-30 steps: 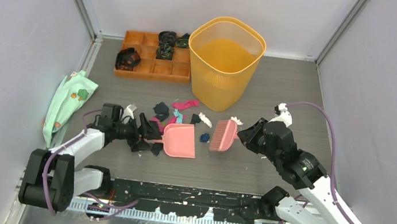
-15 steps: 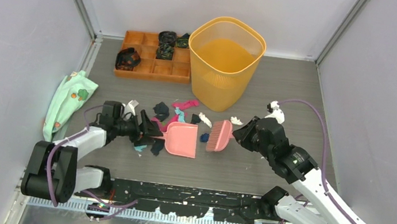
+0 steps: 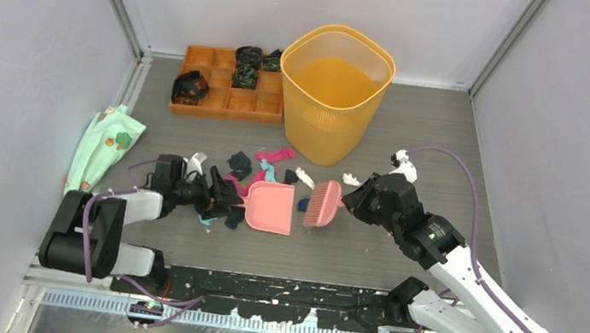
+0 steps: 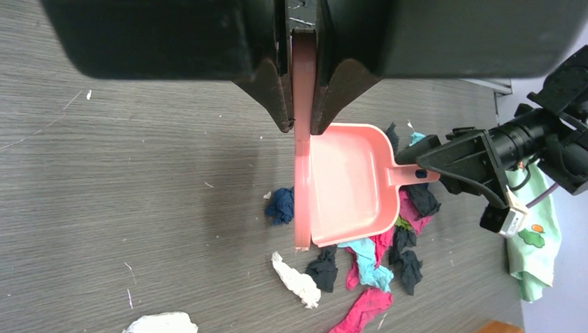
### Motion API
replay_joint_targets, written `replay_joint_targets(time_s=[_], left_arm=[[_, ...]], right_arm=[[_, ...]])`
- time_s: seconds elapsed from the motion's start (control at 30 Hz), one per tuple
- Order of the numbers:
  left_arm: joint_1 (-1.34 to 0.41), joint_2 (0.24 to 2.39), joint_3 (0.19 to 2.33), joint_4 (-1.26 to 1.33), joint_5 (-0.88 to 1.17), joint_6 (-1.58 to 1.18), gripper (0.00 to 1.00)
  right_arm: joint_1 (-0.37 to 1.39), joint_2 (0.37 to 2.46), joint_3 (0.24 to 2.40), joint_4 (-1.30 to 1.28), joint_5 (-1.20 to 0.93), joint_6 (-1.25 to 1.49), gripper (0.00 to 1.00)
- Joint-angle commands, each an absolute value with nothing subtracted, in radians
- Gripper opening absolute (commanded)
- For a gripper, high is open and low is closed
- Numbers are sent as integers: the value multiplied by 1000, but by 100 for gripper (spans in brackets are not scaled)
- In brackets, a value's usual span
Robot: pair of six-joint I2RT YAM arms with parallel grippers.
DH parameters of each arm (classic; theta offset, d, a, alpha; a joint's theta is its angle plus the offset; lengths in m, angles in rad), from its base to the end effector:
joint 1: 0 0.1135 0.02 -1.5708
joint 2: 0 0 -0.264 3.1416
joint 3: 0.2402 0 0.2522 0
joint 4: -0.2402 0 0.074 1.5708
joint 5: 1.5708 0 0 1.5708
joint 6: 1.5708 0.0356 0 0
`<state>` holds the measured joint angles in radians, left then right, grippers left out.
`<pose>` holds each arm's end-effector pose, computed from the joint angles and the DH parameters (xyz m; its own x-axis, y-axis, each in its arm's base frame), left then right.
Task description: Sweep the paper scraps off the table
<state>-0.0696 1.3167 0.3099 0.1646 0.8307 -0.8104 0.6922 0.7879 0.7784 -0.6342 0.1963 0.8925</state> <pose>0.1982 -0.0402 0.1210 -0.9023 -0.4269 -0.0597 -0.1689 0.4777 -0.8621 0.1326 0.1009 0.2929 -0.6838 0.4251 -0.5930 0.0423 0.8345 0.5494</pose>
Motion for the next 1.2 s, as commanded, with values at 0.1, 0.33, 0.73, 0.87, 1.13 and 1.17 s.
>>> replay_joint_targets(time_s=[0.1,0.33,0.73,0.87,1.13,1.17], left_arm=[[-64,1391,293,443,860,-899,69],[-68,1450,274,613,902,-968,52],[-162,1327,262,579,882,-1025,16],[-224,1114,337,242,811,-972,11],[-233,817,667,-568,616,-737,7],[-232,797,694,-624,580,-727,5]], right_arm=[[686,792,767,-576,181,895,0],[685,814,758,-556,170,895,1],[679,821,767,-564,165,895,0],[678,783,876,-701,207,855,0],[679,790,978,-789,181,828,1],[679,805,967,-744,151,837,0]])
